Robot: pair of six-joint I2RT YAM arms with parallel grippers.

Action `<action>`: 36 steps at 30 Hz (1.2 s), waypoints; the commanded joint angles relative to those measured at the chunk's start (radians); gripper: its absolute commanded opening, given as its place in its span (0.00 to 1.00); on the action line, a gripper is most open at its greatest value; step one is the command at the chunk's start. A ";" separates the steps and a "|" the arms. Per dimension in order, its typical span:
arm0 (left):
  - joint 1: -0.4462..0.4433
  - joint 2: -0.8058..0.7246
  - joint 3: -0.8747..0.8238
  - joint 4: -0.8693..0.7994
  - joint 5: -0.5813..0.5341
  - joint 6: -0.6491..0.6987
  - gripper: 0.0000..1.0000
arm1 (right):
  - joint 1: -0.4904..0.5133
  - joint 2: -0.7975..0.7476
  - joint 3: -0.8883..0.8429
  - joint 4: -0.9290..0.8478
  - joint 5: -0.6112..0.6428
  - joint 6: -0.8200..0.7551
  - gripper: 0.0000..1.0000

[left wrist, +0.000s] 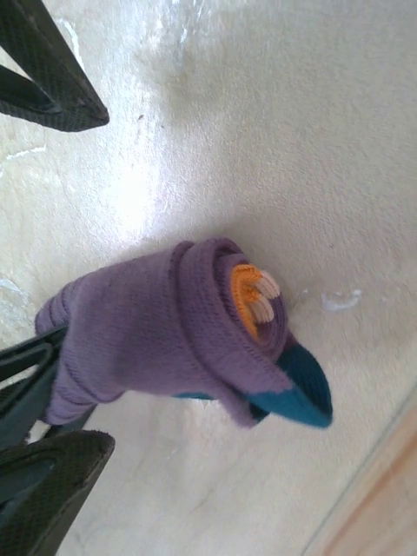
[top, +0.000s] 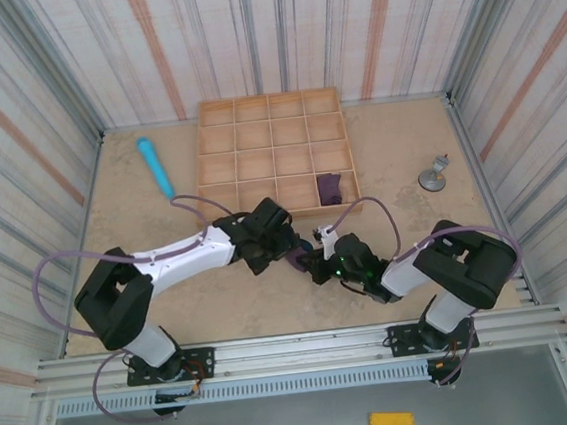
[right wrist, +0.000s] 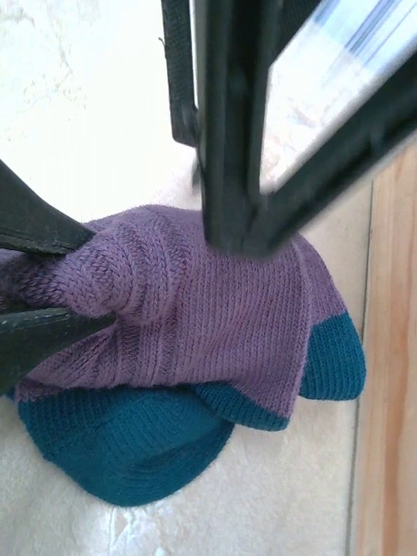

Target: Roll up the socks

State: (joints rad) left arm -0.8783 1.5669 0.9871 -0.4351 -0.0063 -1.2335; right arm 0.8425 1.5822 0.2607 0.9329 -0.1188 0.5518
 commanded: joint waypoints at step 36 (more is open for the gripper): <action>-0.021 0.192 -0.244 0.729 0.002 -0.076 0.56 | -0.184 0.045 -0.088 -0.401 -0.205 0.306 0.00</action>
State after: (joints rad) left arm -0.8986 1.7100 0.7624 0.2642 0.0063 -1.2800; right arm 0.6613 1.5799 0.2417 0.8948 -0.3634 0.8570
